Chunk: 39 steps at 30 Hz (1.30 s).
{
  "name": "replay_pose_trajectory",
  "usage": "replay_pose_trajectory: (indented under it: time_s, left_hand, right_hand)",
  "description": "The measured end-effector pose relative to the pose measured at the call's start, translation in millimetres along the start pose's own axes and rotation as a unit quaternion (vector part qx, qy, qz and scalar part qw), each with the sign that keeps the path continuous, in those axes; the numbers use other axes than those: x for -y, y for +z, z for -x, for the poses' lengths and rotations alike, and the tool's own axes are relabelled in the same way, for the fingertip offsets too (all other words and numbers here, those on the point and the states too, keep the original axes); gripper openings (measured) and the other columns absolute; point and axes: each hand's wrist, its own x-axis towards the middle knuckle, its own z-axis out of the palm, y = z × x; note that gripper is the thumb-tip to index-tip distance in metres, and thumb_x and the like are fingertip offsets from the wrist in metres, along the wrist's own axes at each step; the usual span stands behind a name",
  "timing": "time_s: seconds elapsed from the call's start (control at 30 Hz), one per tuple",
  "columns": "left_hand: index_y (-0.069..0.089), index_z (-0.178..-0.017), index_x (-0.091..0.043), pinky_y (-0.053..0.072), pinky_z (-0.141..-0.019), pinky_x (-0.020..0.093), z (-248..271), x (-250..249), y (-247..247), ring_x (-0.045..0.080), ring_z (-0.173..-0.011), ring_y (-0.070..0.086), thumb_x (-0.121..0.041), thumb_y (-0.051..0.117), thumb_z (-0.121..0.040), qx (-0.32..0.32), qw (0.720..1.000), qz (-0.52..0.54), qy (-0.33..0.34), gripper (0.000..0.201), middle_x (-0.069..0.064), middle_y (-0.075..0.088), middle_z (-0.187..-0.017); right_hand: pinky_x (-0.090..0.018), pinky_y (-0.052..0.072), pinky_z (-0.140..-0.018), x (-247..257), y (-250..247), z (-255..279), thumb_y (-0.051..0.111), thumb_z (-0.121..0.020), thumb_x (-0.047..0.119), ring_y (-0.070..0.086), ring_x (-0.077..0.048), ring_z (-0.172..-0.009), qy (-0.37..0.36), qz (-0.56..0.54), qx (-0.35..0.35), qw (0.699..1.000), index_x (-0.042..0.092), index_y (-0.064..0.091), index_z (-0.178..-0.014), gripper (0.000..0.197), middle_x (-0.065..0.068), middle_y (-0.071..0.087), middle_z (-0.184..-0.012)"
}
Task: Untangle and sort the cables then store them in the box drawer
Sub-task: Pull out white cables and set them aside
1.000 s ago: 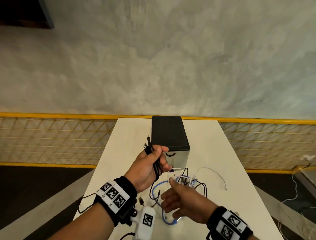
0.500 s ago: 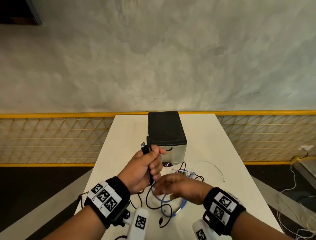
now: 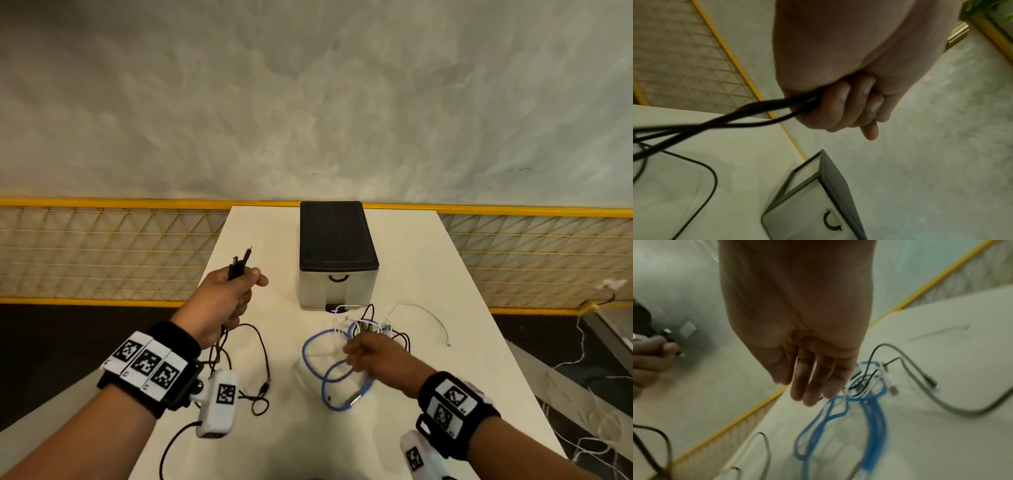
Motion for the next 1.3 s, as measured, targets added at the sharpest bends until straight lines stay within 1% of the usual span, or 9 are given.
replay_pose_trajectory:
  time_s: [0.17,0.33,0.53,0.67,0.77,0.93,1.03,1.13,1.3]
  left_hand:
    - [0.067,-0.091,-0.01,0.01,-0.048,0.026,4,17,3,0.011,-0.047,0.019,-0.032,0.056,-0.098,-0.003,1.0,0.009,-0.029,0.026,-0.004,0.028,-0.056]
    - [0.068,-0.089,-0.005,0.015,-0.046,0.025,12,31,26,0.012,-0.049,0.021,-0.029,0.059,-0.096,0.037,0.997,-0.022,-0.063,0.026,-0.006,0.031,-0.052]
    - [0.067,-0.09,-0.003,0.019,-0.044,0.025,15,43,36,0.012,-0.048,0.023,-0.028,0.058,-0.097,0.06,0.994,-0.034,-0.087,0.027,-0.005,0.033,-0.054]
    - [0.067,-0.091,-0.002,0.019,-0.044,0.025,12,44,39,0.012,-0.048,0.023,-0.027,0.058,-0.097,0.063,0.993,-0.031,-0.092,0.027,-0.004,0.033,-0.054]
    - [0.068,-0.094,0.0,0.02,-0.045,0.025,12,43,44,0.012,-0.049,0.024,-0.027,0.057,-0.098,0.067,0.993,-0.027,-0.093,0.03,-0.003,0.034,-0.054]
    - [0.069,-0.099,-0.003,0.038,-0.049,0.028,14,38,50,0.016,-0.049,0.04,-0.033,0.053,-0.1,0.082,0.993,0.002,-0.079,0.035,0.001,0.049,-0.059]
    - [0.069,-0.104,-0.004,0.05,-0.054,0.031,16,33,54,0.017,-0.049,0.048,-0.035,0.05,-0.101,0.103,0.991,0.034,-0.079,0.037,0.004,0.058,-0.064]
    - [0.068,-0.107,-0.008,0.053,-0.062,0.034,11,26,65,0.018,-0.061,0.062,-0.033,0.048,-0.102,0.116,0.987,0.079,-0.08,0.033,0.008,0.065,-0.077]
    - [0.068,-0.115,-0.018,0.053,-0.075,0.032,-3,-2,97,0.018,-0.097,0.068,-0.035,0.047,-0.102,0.119,0.99,0.076,-0.024,0.03,0.004,0.071,-0.106]
  right_hand:
    - [-0.024,0.043,-0.093,-27,8,-5,0.059,-0.089,0.023,0.061,-0.016,-0.108,-0.009,0.361,0.101,0.927,0.016,0.068,-0.115,0.028,-0.001,0.067,-0.117]
    - [-0.032,0.046,-0.091,-43,33,-12,0.057,-0.089,0.028,0.06,-0.022,-0.108,-0.007,0.381,0.139,0.914,0.014,0.07,-0.108,0.027,-0.002,0.066,-0.108]
    - [-0.03,0.043,-0.067,-52,-1,-15,0.052,-0.089,0.023,0.056,-0.018,-0.077,0.036,0.28,-0.126,0.951,0.025,0.052,-0.07,0.02,0.004,0.057,-0.076]
    - [-0.029,0.043,-0.074,-42,-24,-23,0.06,-0.089,0.019,0.059,-0.027,-0.093,-0.04,0.26,-0.303,0.916,0.017,0.067,-0.106,0.019,-0.006,0.063,-0.099]
    - [-0.04,0.051,-0.075,-34,-27,-40,0.065,-0.087,0.026,0.056,-0.033,-0.099,-0.046,0.374,-0.271,0.886,0.021,0.065,-0.122,0.036,-0.009,0.06,-0.105]
    - [-0.039,0.047,-0.077,-17,-16,-55,0.059,-0.088,0.027,0.052,-0.03,-0.102,0.011,0.534,-0.206,0.82,0.025,0.07,-0.102,0.018,-0.004,0.055,-0.108]
    - [-0.038,0.041,-0.085,-8,-21,-54,0.054,-0.092,0.032,0.046,-0.027,-0.108,0.054,0.409,-0.237,0.88,0.029,0.068,-0.1,0.016,0.0,0.048,-0.109]
    - [-0.029,0.036,-0.079,28,-32,-46,0.065,-0.089,0.025,0.052,-0.009,-0.09,-0.048,0.131,-0.293,0.946,0.03,0.066,-0.08,0.01,0.002,0.054,-0.093]
    - [-0.015,0.046,-0.064,89,-33,-20,0.07,-0.086,0.015,0.059,-0.001,-0.065,-0.181,-0.053,-0.298,0.936,0.019,0.068,-0.078,0.01,0.004,0.068,-0.072]
